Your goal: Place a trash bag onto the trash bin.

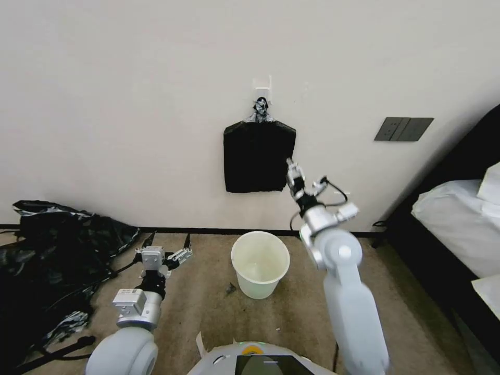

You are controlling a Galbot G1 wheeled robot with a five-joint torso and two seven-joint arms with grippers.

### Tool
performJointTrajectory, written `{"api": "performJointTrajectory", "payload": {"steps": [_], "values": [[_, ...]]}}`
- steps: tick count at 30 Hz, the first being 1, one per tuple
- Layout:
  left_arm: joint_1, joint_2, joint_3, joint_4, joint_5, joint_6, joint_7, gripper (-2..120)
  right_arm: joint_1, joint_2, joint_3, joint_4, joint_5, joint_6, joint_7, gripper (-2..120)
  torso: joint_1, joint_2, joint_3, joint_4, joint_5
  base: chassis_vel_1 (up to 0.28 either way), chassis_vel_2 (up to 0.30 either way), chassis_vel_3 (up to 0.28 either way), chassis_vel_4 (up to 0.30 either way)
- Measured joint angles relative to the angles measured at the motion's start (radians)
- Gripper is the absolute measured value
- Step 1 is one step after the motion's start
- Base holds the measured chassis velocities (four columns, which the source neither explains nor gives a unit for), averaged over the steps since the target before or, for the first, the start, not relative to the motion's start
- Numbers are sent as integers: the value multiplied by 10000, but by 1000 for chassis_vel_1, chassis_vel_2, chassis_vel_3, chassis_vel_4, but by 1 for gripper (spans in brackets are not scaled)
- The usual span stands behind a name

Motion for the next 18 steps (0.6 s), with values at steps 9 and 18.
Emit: {"api": "performJointTrajectory", "payload": {"steps": [9,18], "values": [[164,-26,-38,5,110,-128,-37,100,2060,434,-448,-1432,1515,737,488,100,0,0,0,-1,-1,0,0,0,0],[332,-189,16,9,362,-331,-33,100,4219,783,-733,-3467,1241,1117,444,100,0,0,0,-1,-1,0,0,0,0]]}}
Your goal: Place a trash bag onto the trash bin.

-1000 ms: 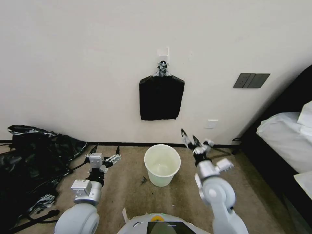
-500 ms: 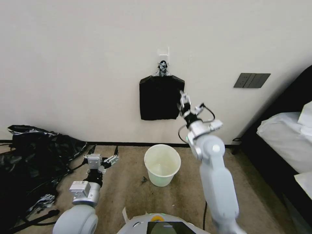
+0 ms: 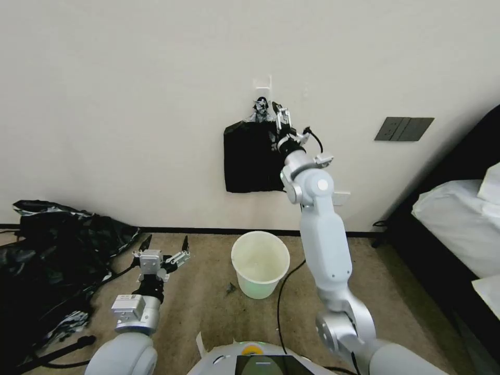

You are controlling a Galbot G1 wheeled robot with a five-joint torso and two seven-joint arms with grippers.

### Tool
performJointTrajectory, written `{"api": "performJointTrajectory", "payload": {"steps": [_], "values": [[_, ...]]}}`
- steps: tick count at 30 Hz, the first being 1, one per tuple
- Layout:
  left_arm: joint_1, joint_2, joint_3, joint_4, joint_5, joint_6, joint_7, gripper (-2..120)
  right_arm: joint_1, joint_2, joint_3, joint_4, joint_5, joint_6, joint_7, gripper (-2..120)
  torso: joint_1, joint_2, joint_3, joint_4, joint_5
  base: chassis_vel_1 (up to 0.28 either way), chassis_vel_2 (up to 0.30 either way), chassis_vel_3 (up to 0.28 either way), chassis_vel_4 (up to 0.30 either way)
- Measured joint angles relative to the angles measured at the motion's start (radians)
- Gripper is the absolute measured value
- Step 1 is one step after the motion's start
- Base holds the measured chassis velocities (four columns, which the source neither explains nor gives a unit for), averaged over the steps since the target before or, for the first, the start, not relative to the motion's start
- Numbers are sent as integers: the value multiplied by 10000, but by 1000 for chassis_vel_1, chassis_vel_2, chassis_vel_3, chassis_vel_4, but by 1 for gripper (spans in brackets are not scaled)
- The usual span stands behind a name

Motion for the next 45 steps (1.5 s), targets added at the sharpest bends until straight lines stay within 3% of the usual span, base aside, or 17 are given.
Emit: {"api": "performJointTrajectory", "payload": {"steps": [11,19,22,35,45], "values": [[43,-11,-31,0,25,-40,6,100,445,493,-237,-663,-373,14,-46,97,0,0,0,3,0,0,0,0,0],[8,23,-44,1,-25,-60,6,100,716,498,-171,-1167,-531,43,-70,65,0,0,-1,0,0,0,0,0,0],[18,31,-46,1,-37,-59,5,100,728,493,-187,-1220,-581,67,-28,61,0,0,-1,1,0,0,0,0,0],[-1,-1,-24,1,-55,-58,2,100,450,537,-349,-1055,-741,134,161,60,0,1,-1,0,1,0,0,0,0],[28,2,-12,1,-56,-91,2,100,748,548,-120,-1597,-1037,150,25,61,0,1,-1,1,1,0,0,0,0]]}}
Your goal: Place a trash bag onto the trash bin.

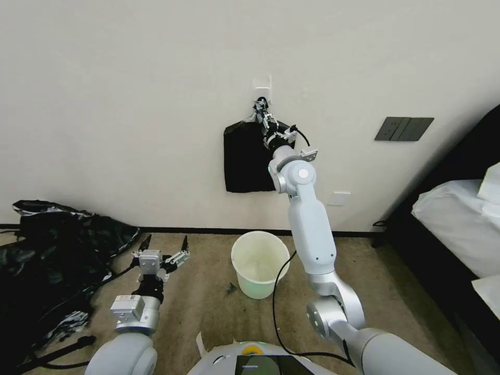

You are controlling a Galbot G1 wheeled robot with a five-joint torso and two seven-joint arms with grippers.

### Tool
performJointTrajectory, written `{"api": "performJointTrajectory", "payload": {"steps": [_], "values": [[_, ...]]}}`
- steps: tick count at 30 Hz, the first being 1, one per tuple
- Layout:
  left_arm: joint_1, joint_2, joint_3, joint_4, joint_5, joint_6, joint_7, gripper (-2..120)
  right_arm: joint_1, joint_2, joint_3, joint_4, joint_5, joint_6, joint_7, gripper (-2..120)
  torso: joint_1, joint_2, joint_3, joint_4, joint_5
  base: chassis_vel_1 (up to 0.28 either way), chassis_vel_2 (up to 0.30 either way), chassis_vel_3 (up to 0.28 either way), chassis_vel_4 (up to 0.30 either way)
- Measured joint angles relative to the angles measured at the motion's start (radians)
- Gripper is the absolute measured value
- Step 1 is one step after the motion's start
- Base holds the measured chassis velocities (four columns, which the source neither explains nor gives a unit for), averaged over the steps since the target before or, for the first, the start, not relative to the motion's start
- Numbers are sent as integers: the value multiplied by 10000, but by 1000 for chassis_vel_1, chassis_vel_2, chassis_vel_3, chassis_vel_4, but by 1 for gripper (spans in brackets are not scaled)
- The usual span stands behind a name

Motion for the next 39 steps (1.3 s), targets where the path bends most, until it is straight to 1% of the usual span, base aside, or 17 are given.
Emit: {"api": "performJointTrajectory", "payload": {"steps": [7,9,11,13,14,18,19,21,22,23,26,27,28,31,32,36,39], "values": [[-3,-16,43,0,1,0,4,100,177,5,43,-221,-60,-2,-110,59,-1,0,0,0,0,0,0,0,0],[1,-27,43,0,1,0,5,100,216,6,20,-211,-59,10,-83,51,-1,0,0,0,0,0,0,0,0],[2,-34,44,0,1,1,5,100,224,6,-2,-198,-56,21,-62,47,-1,0,0,-1,0,0,0,0,0],[2,-48,47,0,0,1,5,100,245,7,-81,-162,-51,87,30,37,-1,0,0,0,0,0,0,0,0],[2,-48,47,0,0,1,5,100,245,7,-81,-162,-51,87,30,37,-1,0,0,0,0,0,0,0,0],[2,-84,47,0,3,1,5,100,305,9,-132,-164,-31,145,174,19,-1,0,0,0,1,0,0,0,0],[2,-84,47,0,3,1,5,100,305,9,-132,-164,-31,145,174,19,-1,0,0,0,1,0,0,0,0],[4,-97,47,0,9,1,6,100,375,10,-125,-176,0,195,297,9,-1,0,0,0,0,0,0,0,0],[4,-97,47,0,9,1,6,100,375,10,-125,-176,0,195,297,9,-1,0,0,0,0,0,0,0,0],[2,-106,47,0,11,2,6,100,420,9,-115,-168,64,237,431,3,-1,0,0,0,0,0,0,0,0],[2,-106,47,0,11,2,6,100,420,9,-115,-168,64,237,431,3,-1,0,0,0,0,0,0,0,0],[-24,-130,87,0,11,17,9,100,456,9,-294,120,435,573,1285,0,-1,0,0,-1,0,0,0,0,0],[-27,-138,95,0,10,24,9,100,446,10,-347,207,503,634,1515,0,0,0,0,2,0,0,0,0,0],[-27,-138,95,0,10,24,9,100,446,10,-347,207,503,634,1515,0,0,0,0,2,0,0,0,0,0],[-31,-157,111,0,4,40,9,100,336,9,-506,559,719,856,2439,0,-1,0,-1,0,0,0,0,0,0],[-32,-157,112,0,-4,42,11,100,195,8,-620,804,825,1014,3004,0,-1,0,-1,0,0,0,0,0,0],[-32,-157,112,0,-4,42,11,100,195,8,-620,804,825,1014,3004,0,-1,0,-1,0,0,0,0,0,0]]}}
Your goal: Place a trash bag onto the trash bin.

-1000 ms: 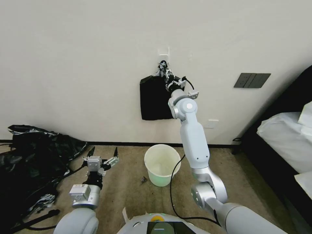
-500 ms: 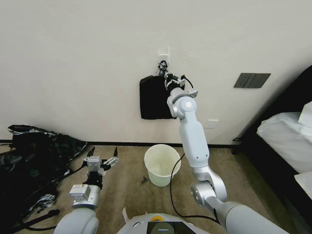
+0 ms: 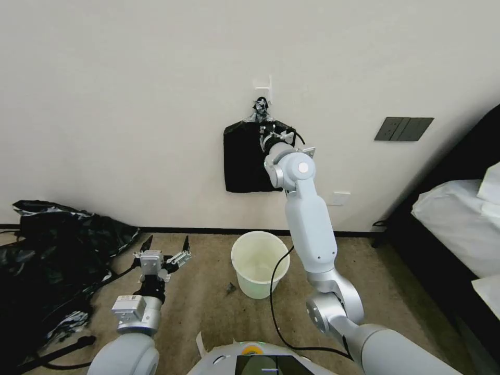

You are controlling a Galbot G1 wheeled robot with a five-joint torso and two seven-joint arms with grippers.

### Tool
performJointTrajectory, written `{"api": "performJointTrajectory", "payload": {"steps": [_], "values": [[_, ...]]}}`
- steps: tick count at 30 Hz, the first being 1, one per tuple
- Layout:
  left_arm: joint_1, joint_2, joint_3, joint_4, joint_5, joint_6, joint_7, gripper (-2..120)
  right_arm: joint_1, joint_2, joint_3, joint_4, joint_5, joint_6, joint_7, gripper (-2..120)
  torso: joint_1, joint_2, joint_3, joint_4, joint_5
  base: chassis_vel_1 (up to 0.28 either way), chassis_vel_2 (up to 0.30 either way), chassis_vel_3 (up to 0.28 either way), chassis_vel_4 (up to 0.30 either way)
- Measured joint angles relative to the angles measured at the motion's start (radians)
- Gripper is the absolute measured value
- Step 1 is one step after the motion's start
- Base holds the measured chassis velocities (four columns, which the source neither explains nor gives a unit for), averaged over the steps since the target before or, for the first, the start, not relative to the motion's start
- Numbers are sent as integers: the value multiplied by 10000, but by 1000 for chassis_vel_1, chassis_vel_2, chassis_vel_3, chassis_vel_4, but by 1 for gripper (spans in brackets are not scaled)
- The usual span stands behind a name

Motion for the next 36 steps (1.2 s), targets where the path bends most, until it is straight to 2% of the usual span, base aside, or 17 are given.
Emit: {"api": "performJointTrajectory", "payload": {"steps": [1,2,5,6,8,9,18,19,21,23,25,27,28,30,31,34,36], "values": [[0,0,0,0,0,0,0,100,0,0,0,0,0,0,0,0,0,0,0,0,0,0,0,0,0],[-16,7,7,0,-8,3,2,100,-308,0,-86,290,-527,-198,-855,0,0,0,0,-1,0,0,0,0,0],[-16,7,7,0,-8,3,2,100,-308,0,-86,290,-527,-198,-855,0,0,0,0,-1,0,0,0,0,0],[-18,6,9,0,-16,15,4,100,-686,0,-149,532,-1196,-510,-1800,0,0,0,-1,0,0,0,0,0,0],[-18,6,9,0,-16,15,4,100,-686,0,-149,532,-1196,-510,-1800,0,0,0,-1,0,0,0,0,0,0],[-12,4,12,0,-20,20,4,100,-938,-7,-214,573,-1626,-637,-2300,10,0,0,-1,-2,1,0,0,0,0],[44,-16,22,0,-19,21,14,100,-591,-2,-77,-79,-2091,-690,-2661,38,0,1,0,1,0,0,0,0,0],[67,-21,15,0,-15,21,15,100,-441,-1,10,-269,-2165,-677,-2690,48,0,0,0,0,0,0,0,0,0],[74,-24,14,0,-15,21,15,100,-361,-1,79,-378,-2167,-669,-2691,54,0,0,0,0,0,0,0,0,0],[74,-24,14,0,-15,21,15,100,-361,-1,79,-378,-2167,-669,-2691,54,0,0,0,0,0,0,0,0,0],[76,-30,32,0,-11,15,16,100,-238,-1,208,-690,-2158,-649,-2696,70,1,0,0,-1,1,0,0,0,0],[76,-30,32,0,-11,15,16,100,-238,-1,208,-690,-2158,-649,-2696,70,1,0,0,-1,1,0,0,0,0],[76,-31,36,0,-11,8,18,100,-195,-1,237,-808,-2148,-632,-2696,78,0,0,1,0,1,0,0,0,0],[76,-31,36,0,-11,8,18,100,-195,-1,237,-808,-2148,-632,-2696,78,0,0,1,0,1,0,0,0,0],[76,-21,29,0,-12,-2,20,100,-145,-1,240,-892,-2127,-631,-2724,90,0,0,1,-1,1,0,0,0,0],[74,-20,33,0,-11,-11,21,100,-79,-1,202,-1016,-2088,-639,-2816,93,0,0,1,0,1,0,0,0,0],[80,-35,57,1,-6,-18,28,100,10,0,207,-1166,-2079,-640,-2854,85,0,0,1,1,0,0,0,0,0]]}}
